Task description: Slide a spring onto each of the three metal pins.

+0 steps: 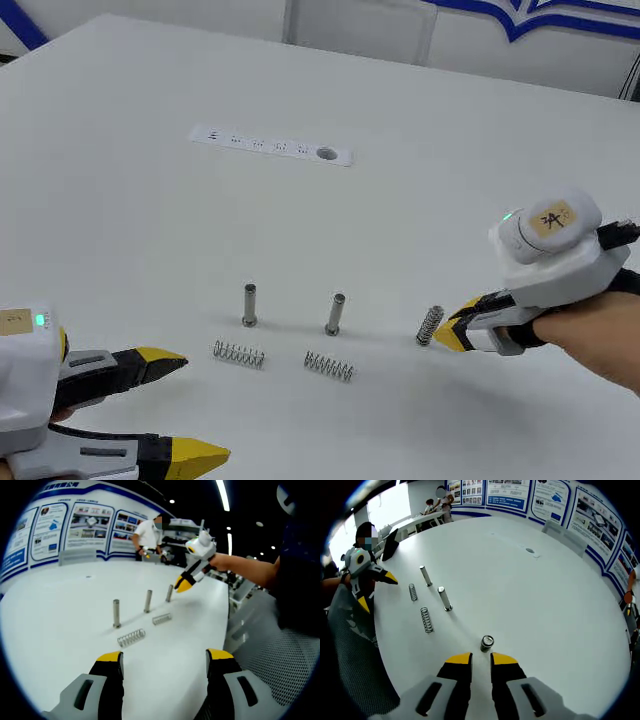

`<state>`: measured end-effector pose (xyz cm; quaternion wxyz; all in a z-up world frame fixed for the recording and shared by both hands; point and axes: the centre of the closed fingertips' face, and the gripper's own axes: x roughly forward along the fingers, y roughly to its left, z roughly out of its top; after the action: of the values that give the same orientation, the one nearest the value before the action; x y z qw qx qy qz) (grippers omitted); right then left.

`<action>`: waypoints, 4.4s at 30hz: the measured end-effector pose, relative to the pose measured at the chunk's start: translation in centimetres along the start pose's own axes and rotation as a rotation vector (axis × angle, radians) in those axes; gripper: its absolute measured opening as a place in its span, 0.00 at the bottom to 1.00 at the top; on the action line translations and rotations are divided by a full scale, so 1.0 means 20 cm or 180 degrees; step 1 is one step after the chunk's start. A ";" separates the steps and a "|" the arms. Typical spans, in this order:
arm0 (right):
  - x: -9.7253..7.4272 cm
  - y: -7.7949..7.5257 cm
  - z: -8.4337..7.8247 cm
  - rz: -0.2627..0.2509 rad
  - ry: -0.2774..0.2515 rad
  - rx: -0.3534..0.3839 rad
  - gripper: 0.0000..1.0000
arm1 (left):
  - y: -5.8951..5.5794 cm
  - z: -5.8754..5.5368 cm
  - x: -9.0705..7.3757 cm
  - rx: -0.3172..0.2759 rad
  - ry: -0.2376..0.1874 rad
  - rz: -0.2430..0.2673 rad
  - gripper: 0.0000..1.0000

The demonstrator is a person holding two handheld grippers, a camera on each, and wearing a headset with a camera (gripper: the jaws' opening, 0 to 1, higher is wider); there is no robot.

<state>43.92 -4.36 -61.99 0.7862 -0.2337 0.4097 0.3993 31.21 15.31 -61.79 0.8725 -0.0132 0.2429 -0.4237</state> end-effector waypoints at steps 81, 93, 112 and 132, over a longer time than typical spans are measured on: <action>0.30 0.51 0.08 0.0990 0.0609 -0.1502 0.12 | 0.00 0.00 -0.01 0.0153 0.0067 0.0020 0.67; 0.17 0.60 0.10 0.1070 0.0552 -0.1703 0.12 | -0.06 0.13 0.00 0.0450 0.0098 -0.0172 0.59; 0.07 0.73 0.22 0.1171 0.0367 -0.1888 0.12 | -0.12 0.22 0.22 0.0917 0.0306 -0.0612 0.42; 0.03 0.80 0.27 0.1249 0.0253 -0.2024 0.12 | -0.15 0.21 0.25 0.1266 0.0389 -0.0736 0.13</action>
<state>33.44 8.78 -60.12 0.5663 -0.3986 0.3324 0.6402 33.40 8.92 -59.48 0.7873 0.1568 0.2039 -0.5603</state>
